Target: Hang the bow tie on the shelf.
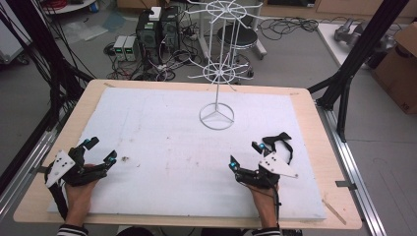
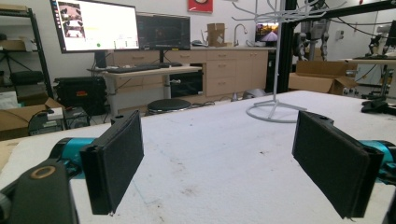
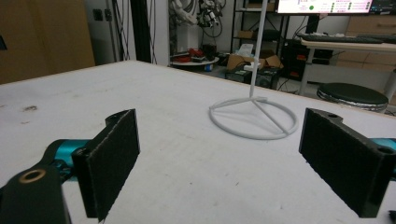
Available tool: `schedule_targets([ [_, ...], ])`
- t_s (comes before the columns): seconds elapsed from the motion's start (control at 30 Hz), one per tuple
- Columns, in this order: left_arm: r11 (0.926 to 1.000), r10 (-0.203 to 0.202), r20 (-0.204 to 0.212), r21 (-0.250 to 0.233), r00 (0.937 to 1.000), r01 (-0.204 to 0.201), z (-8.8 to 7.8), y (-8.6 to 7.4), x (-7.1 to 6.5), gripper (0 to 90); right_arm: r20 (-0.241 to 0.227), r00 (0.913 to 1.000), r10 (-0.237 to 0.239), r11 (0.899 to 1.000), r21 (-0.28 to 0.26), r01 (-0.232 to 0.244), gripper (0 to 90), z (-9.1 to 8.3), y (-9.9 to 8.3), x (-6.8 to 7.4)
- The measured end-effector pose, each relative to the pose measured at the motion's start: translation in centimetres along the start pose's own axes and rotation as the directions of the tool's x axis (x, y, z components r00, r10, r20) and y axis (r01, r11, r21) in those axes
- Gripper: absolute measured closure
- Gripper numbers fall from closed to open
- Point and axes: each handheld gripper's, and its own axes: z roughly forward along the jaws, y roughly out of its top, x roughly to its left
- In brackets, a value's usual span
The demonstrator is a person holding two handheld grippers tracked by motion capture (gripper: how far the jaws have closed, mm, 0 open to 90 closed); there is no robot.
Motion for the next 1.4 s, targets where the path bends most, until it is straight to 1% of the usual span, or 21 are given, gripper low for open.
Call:
schedule_targets([
  [0.07,1.0,0.002,0.0,0.0,1.0,-0.002,0.0,0.0,0.0,16.8,0.001,1.0,-0.004,1.0,0.004,0.004,11.3,-0.3,0.5,-0.4],
  [0.1,1.0,0.002,0.0,0.0,1.0,-0.002,0.0,0.0,0.0,16.8,0.008,0.9999,-0.014,1.0,0.014,0.014,11.3,-0.7,1.2,-1.0],
  [0.2,1.0,-0.001,-0.002,0.0,1.0,0.001,0.0,0.0,0.0,16.8,0.032,0.999,-0.032,0.999,0.027,0.031,11.3,-1.4,2.3,-2.2],
  [0.33,1.0,0.001,-0.001,0.0,1.0,-0.001,0.0,0.0,0.0,16.8,0.062,0.9972,-0.04,0.997,0.075,0.035,11.3,-2.2,3.6,-4.0],
  [0.4,1.0,-0.002,-0.003,-0.001,1.0,0.002,0.0,0.0,0.0,16.9,0.076,0.9964,-0.039,0.993,0.111,0.03,11.5,-2.4,4.0,-4.8],
  [0.47,1.0,-0.004,-0.003,-0.001,1.0,0.004,0.0,0.0,0.0,17.0,0.102,0.9941,-0.038,0.99,0.142,0.024,14.7,-2.5,4.5,-5.5],
  [0.57,1.0,-0.005,-0.003,-0.001,1.0,0.005,0.0,0.0,0.0,17.0,0.15,0.9852,-0.083,0.979,0.197,0.053,16.9,-2.6,5.1,-6.2],
  [0.6,1.0,-0.005,-0.004,-0.001,1.0,0.005,0.0,0.0,0.0,17.0,0.156,0.9834,-0.094,0.974,0.22,0.058,16.9,-2.5,5.3,-6.4],
  [0.63,1.0,-0.005,-0.004,-0.001,1.0,0.005,0.0,0.0,0.0,17.0,0.159,0.9823,-0.1,0.968,0.243,0.059,17.1,-2.5,5.5,-6.6],
  [0.7,1.0,-0.005,-0.004,-0.002,1.0,0.005,0.0,0.0,0.1,17.0,0.176,0.9758,-0.13,0.952,0.298,0.073,18.2,-2.2,5.7,-7.1],
  [0.73,1.0,-0.005,-0.005,-0.002,1.0,0.005,0.0,0.0,0.0,17.0,0.174,0.9743,-0.143,0.941,0.331,0.079,21.1,-2.1,5.9,-7.4],
  [0.8,1.0,-0.005,-0.004,-0.002,1.0,0.005,0.0,0.0,0.0,17.0,0.176,0.9738,-0.144,0.927,0.368,0.07,23.7,-2.0,6.1,-8.1],
  [0.9,1.0,-0.009,-0.007,-0.003,0.9999,0.009,0.0,0.0,0.1,17.3,0.198,0.9726,-0.122,0.911,0.411,0.03,26.8,-2.1,6.2,-9.3],
  [1.03,1.0,-0.009,-0.007,-0.003,0.9999,0.009,0.0,0.0,0.0,17.3,0.205,0.9708,-0.124,0.886,0.463,0.016,36.0,-2.2,6.2,-10.5],
  [1.1,1.0,-0.008,-0.006,-0.003,0.9999,0.008,0.0,0.0,0.0,17.3,0.223,0.9676,-0.119,0.866,0.501,-0.009,36.8,-2.0,6.1,-11.0],
  [1.17,1.0,-0.007,-0.006,-0.002,1.0,0.007,0.0,0.0,0.0,17.3,0.228,0.9683,-0.103,0.839,0.543,-0.038,35.8,-1.6,5.9,-11.6],
  [1.2,1.0,-0.008,-0.006,-0.002,1.0,0.008,0.0,0.0,0.0,17.3,0.238,0.9666,-0.096,0.828,0.558,-0.055,34.6,-1.4,5.8,-11.8],
  [1.23,1.0,-0.009,-0.006,-0.003,0.9999,0.009,0.0,0.0,0.0,17.3,0.246,0.9654,-0.087,0.821,0.567,-0.07,34.4,-1.3,5.8,-12.1],
  [1.3,1.0,-0.009,-0.006,-0.003,0.9999,0.009,0.0,0.0,0.1,17.3,0.254,0.9628,-0.092,0.805,0.588,-0.078,34.8,-1.0,5.7,-12.4],
  [1.37,0.9999,-0.01,-0.007,-0.004,0.9999,0.01,0.0,0.0,0.0,17.3,0.256,0.9625,-0.09,0.787,0.61,-0.089,37.5,-0.8,5.5,-12.8],
  [1.4,0.9999,-0.01,-0.007,-0.003,0.9999,0.01,0.0,0.0,0.0,17.3,0.26,0.9617,-0.088,0.776,0.623,-0.098,39.3,-0.7,5.4,-13.0],
])
